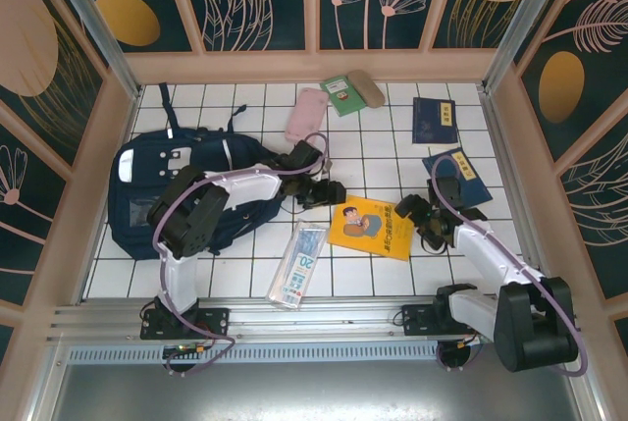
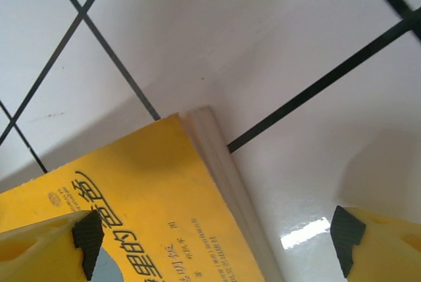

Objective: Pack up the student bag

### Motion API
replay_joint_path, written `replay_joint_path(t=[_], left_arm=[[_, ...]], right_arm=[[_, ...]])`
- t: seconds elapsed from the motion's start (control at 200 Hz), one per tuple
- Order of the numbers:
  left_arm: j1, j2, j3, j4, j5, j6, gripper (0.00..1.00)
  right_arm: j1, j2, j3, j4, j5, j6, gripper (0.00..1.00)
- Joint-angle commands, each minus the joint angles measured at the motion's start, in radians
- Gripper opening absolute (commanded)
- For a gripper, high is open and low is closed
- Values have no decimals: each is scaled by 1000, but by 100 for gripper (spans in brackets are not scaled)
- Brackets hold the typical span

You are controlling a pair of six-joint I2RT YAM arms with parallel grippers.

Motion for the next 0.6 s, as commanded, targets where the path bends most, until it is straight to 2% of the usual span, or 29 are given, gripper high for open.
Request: replay_joint_path(t=[0.0,0.09,0.29,0.495,0.596], left_arm=[[-20,37,56,26,51,-15,64],[-23,64,88,30,74,-23,64],[-25,127,172,29,124,-45,64],[-25,184,280,3,133,-40,64],[-15,222,377,-88,63,0,64]], right_arm=[[-5,2,-6,-5,16,-37,89],[6,36,-26,80,-143,-60,87],[57,82,-41,183,-267,-16,84],[101,120,-26,277,-299,31,83],[123,152,14,241,-222,33,84]])
